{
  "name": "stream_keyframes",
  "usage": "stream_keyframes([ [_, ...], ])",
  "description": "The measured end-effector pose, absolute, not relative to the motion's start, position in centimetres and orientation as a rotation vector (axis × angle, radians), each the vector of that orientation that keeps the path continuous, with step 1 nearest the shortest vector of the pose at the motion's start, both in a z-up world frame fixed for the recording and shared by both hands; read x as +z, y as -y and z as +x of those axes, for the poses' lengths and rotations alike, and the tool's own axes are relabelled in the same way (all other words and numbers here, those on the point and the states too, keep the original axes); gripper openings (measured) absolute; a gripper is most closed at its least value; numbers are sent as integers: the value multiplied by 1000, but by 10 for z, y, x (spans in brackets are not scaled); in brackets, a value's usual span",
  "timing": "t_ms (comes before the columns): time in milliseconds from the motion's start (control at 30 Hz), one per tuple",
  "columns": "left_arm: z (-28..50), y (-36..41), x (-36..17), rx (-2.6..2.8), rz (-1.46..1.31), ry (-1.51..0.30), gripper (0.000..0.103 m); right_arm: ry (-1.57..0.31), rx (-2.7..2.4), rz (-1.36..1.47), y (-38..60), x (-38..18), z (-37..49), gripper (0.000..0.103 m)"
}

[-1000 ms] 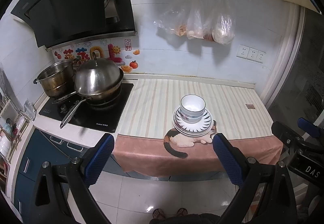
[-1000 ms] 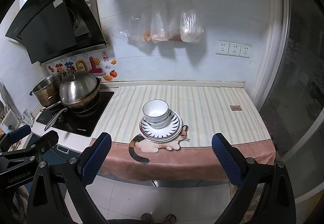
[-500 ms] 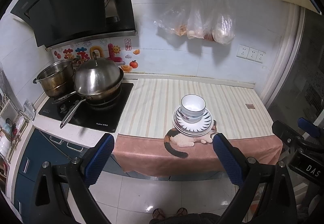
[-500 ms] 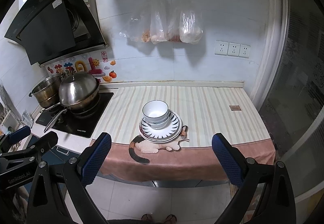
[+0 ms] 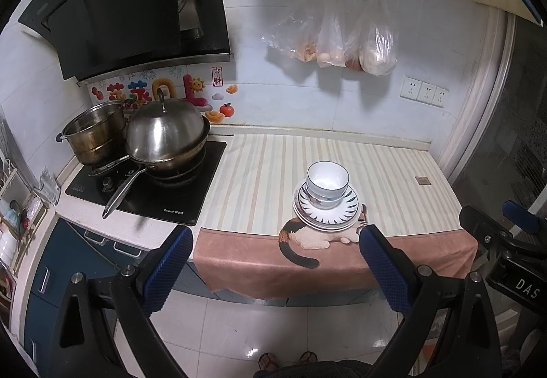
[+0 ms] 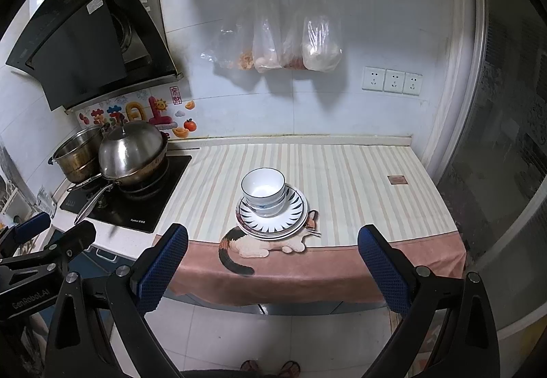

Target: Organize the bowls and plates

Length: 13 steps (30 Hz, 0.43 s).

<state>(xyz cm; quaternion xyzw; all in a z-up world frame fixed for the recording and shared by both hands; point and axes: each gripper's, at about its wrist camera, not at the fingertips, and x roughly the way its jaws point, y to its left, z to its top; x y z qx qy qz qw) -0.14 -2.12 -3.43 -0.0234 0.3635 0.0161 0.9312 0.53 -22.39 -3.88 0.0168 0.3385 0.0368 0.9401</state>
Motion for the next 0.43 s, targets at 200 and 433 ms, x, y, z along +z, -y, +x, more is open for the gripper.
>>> stream_keyframes([
  [200,-2,23,-34,36,-50,-745,100,-693,76,33,225,-39,6,102],
  [433,-2,24,-34,37,-49,-744,100,-693,79,33,225,-39,6,102],
])
